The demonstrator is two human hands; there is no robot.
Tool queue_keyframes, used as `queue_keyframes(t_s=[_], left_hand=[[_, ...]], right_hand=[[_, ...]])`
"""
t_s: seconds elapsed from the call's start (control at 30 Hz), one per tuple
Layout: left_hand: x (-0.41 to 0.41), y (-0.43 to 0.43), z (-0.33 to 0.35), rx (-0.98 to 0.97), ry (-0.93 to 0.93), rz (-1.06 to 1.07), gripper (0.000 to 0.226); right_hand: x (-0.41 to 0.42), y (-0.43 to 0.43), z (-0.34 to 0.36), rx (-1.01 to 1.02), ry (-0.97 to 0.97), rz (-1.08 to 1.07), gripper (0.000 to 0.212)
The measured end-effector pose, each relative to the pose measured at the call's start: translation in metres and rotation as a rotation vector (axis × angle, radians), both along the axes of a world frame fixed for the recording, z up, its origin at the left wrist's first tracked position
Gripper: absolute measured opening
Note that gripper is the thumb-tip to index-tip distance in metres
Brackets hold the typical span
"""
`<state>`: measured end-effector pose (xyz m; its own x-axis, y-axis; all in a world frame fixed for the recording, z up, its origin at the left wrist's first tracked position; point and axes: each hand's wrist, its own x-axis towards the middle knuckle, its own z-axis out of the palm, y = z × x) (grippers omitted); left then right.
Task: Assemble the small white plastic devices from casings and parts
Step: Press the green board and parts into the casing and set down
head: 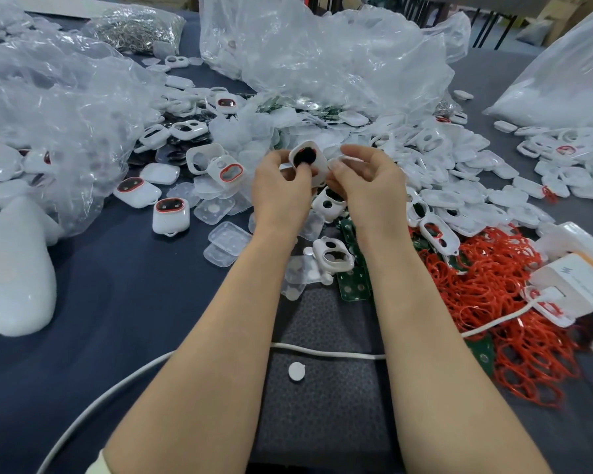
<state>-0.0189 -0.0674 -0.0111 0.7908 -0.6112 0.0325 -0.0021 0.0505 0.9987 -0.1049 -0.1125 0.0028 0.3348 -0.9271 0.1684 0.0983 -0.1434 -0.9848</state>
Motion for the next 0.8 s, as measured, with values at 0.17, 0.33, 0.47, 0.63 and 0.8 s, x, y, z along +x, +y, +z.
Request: queue_keyframes(t_s=[0.17,0.33,0.47,0.63,0.8], left_hand=[[-0.002,0.000,0.001,-0.005,-0.026,-0.008,0.007],[-0.003,0.001,0.002,0.000,-0.063,-0.006,0.009],[-0.006,0.003,0.003,-0.008,-0.112,-0.004,0.013],[-0.009,0.005,0.004,-0.015,-0.165,-0.005,0.019],[-0.009,0.004,0.003,-0.034,-0.141,-0.018,0.019]], right_hand=[[0.004,0.003,-0.004,-0.175,0.149,-0.086,0.011],[0.008,0.004,-0.007,-0.281,0.206,-0.122,0.005],[0.009,0.007,-0.008,-0.381,0.266,-0.150,0.007],[0.010,0.008,-0.010,-0.418,0.345,-0.188,0.005],[0.011,0.008,-0.009,-0.383,0.365,-0.215,0.006]])
